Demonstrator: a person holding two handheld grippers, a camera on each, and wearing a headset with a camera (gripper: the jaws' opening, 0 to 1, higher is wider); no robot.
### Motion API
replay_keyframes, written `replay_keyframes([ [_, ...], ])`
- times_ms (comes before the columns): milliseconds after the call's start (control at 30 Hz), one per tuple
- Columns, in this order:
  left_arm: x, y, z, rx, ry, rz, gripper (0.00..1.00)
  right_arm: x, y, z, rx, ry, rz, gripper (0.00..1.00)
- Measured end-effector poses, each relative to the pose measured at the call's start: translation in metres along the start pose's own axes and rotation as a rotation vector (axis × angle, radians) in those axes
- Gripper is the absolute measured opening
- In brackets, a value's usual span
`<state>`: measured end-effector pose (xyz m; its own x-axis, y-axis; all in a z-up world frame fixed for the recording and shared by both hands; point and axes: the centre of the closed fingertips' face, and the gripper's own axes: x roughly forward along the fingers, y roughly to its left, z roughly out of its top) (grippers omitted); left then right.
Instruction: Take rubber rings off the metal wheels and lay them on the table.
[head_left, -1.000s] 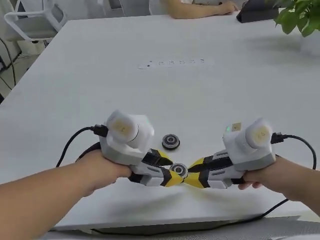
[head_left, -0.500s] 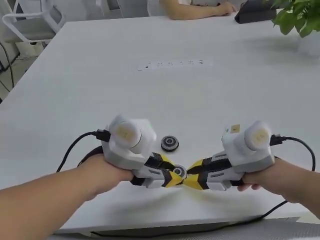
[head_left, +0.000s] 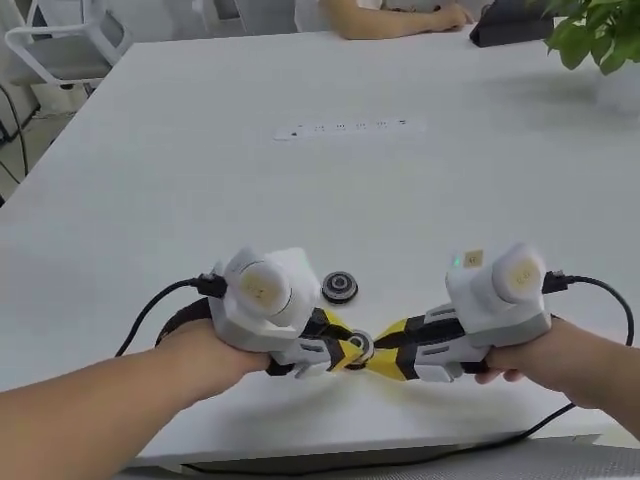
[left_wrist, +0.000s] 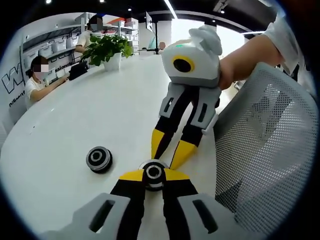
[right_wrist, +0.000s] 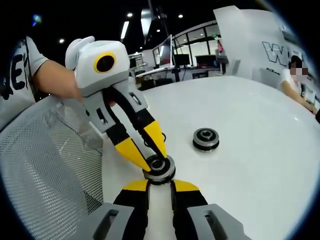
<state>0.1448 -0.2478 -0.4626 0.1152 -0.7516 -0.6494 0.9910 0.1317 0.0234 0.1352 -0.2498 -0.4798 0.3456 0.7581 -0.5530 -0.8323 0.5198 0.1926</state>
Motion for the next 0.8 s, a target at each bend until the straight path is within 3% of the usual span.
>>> replay_keyframes([
  [533,-0.0008,0.0003,0.0000,-0.018,-0.012,0.021,0.07,-0.0007,0.0002,-0.0005,0.018,-0.007,-0.013,0.11],
  [633,-0.0008,0.0000,-0.0002,-0.019,-0.011,0.022,0.07,-0.0020,-0.0043,-0.0044,0.025,0.012,-0.037,0.04],
  [667,-0.0008,0.0000,-0.0001,-0.017,-0.012,0.023,0.07,-0.0014,-0.0011,-0.0044,0.022,0.010,-0.017,0.00],
  [800,-0.0006,-0.0001,-0.0002,-0.017,-0.011,0.027,0.07,-0.0014,-0.0018,-0.0051,0.050,0.006,-0.023,0.00],
])
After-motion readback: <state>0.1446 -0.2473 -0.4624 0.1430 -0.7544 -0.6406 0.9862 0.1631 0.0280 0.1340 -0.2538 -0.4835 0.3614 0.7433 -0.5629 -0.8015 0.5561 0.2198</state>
